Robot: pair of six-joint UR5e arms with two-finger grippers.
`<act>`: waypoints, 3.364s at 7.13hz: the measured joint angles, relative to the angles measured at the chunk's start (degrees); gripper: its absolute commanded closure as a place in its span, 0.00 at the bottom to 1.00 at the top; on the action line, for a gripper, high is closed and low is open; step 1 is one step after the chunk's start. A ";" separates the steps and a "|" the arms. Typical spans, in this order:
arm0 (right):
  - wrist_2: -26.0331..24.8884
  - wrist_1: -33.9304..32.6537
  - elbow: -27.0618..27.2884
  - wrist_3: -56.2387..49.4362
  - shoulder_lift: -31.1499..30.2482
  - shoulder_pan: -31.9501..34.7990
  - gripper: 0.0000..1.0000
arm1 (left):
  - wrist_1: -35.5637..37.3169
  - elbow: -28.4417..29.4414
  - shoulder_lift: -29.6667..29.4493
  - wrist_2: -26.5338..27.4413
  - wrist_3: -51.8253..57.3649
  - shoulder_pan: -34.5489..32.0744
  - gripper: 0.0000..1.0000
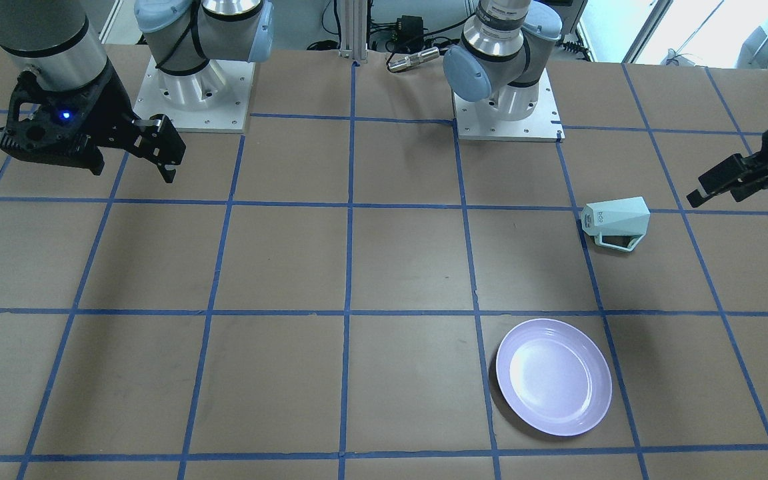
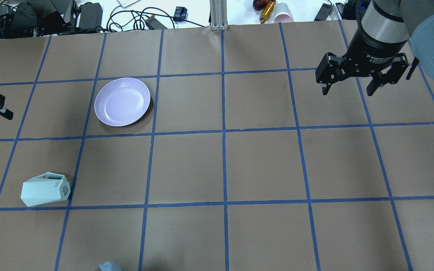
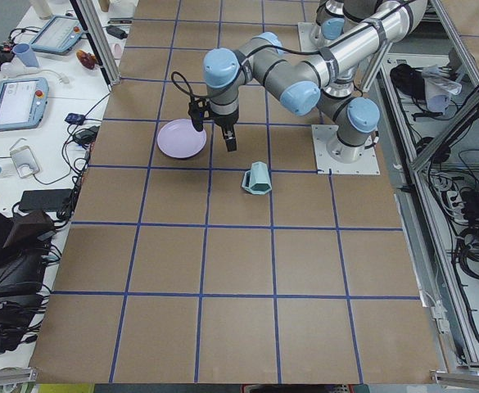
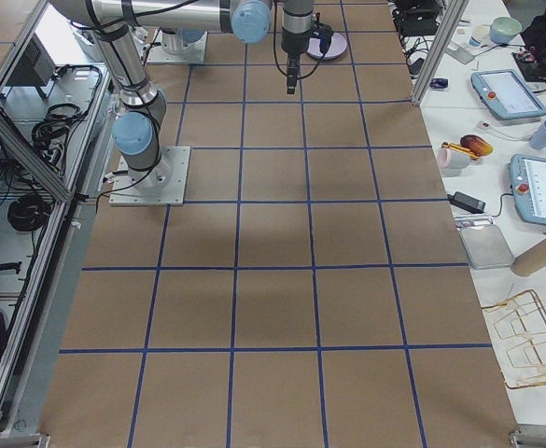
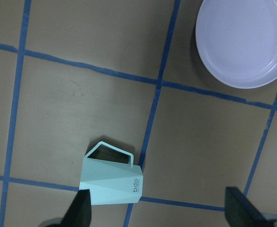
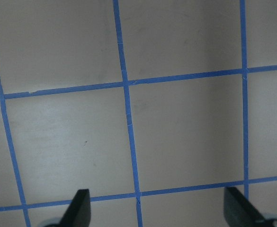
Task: Flip cup and place on plate
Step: 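Move the left gripper down toward the mint-green mug lying on its side, then close the left gripper on the mint-green mug's rim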
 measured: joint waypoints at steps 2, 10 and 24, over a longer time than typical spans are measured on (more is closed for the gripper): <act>0.00 0.00 0.00 0.00 0.02 0.00 0.00 | 0.00 -1.81 -2.72 -2.43 7.40 6.26 0.00; 0.06 0.00 0.02 0.00 -0.05 0.00 0.00 | 0.14 -9.82 -12.62 -6.62 21.46 12.69 0.00; 0.09 0.00 0.00 0.00 0.03 0.00 0.00 | -9.15 -9.96 -19.24 -9.53 22.24 13.01 1.00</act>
